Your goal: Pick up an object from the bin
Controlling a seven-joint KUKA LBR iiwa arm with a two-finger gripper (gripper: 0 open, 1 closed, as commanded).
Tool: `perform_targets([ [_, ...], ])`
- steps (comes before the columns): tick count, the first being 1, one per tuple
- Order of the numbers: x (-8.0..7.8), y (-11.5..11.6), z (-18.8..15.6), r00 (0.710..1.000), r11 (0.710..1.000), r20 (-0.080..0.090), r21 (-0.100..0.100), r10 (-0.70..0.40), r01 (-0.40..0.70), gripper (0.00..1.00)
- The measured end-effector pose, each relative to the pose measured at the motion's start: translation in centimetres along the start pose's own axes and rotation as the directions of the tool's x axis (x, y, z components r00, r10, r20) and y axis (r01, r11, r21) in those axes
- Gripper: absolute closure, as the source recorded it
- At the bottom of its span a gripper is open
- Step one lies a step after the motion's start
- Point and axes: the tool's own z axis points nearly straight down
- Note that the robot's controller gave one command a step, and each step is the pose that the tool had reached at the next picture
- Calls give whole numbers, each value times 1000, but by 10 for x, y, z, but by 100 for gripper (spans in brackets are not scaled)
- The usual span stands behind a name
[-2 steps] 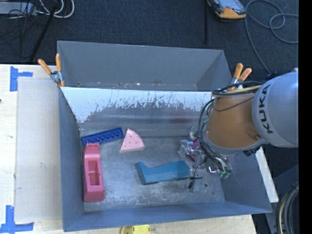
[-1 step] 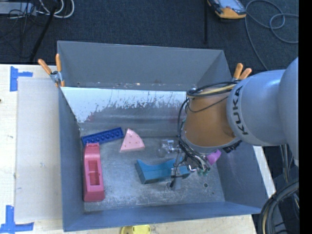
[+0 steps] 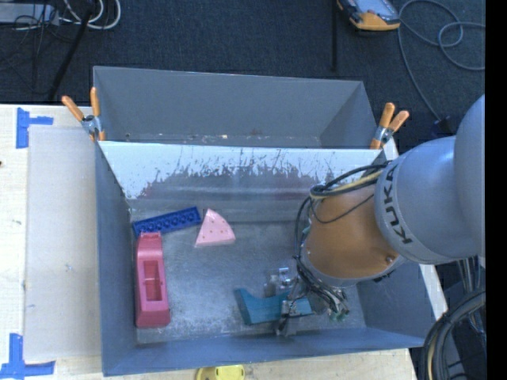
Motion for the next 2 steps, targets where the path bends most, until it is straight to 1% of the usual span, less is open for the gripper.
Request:
perform_targets([
  [1, 0, 0, 0, 1000, 1000, 0, 0, 0, 0, 100],
  [2, 0, 18, -56, 1000, 1000, -9, 0, -19, 19, 100],
])
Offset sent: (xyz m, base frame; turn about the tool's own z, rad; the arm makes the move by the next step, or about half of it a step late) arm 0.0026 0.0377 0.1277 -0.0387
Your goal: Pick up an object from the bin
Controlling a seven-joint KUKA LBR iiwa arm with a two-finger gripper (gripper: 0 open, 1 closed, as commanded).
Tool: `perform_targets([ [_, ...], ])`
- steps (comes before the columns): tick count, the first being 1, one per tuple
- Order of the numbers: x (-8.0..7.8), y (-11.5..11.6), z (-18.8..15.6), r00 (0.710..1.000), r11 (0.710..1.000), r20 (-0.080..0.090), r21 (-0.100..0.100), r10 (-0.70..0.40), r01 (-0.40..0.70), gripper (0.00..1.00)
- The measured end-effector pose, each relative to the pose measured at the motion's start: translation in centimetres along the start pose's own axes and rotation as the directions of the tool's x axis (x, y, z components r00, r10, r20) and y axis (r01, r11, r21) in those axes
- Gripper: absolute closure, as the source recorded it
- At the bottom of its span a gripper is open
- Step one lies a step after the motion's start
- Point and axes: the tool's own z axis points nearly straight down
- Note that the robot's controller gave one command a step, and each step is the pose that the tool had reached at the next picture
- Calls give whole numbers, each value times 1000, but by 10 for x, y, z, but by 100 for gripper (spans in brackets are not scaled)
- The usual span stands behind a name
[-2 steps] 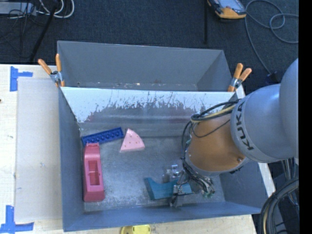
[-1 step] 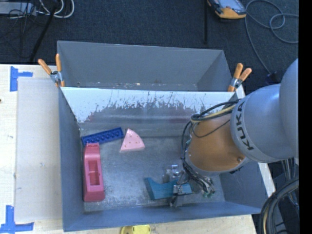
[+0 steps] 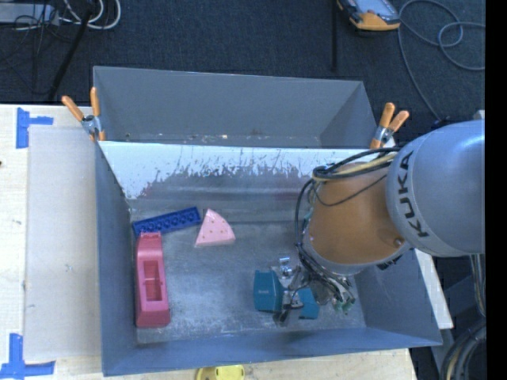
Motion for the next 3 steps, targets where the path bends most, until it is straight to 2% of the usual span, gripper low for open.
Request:
perform_targets([
  [1, -1, 3, -14, 1000, 1000, 4, -1, -4, 4, 100],
  [2, 0, -13, 9, 998, 998, 19, 2, -62, 62, 100],
  [3, 4, 2, 29, 997, 997, -2, -1, -78, 78, 100],
])
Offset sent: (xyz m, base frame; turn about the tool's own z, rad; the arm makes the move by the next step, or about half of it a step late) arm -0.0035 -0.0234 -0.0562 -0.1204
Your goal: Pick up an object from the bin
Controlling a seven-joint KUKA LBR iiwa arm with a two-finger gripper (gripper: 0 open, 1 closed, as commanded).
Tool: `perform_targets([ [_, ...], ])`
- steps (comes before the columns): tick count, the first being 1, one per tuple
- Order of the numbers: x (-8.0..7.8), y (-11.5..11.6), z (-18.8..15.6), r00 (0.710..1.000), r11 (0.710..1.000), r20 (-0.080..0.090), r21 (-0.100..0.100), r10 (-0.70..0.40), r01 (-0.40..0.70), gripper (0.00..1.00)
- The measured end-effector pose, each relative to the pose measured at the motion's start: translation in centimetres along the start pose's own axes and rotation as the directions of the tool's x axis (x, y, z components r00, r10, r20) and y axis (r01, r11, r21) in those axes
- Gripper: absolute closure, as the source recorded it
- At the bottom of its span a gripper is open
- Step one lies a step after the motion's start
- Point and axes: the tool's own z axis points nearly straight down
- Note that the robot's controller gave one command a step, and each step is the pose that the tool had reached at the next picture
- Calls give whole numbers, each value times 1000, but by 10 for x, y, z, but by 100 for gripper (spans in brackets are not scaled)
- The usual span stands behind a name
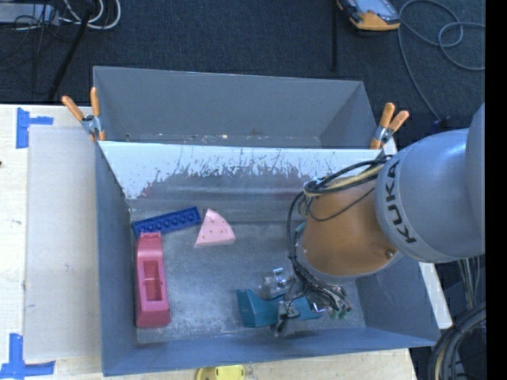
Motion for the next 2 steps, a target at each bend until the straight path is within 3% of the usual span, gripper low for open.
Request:
perform_targets([
  [1, -3, -2, -64, 1000, 1000, 2, 0, 14, -14, 100],
  [2, -17, -53, -37, 998, 998, 18, 4, -60, 60, 100],
])
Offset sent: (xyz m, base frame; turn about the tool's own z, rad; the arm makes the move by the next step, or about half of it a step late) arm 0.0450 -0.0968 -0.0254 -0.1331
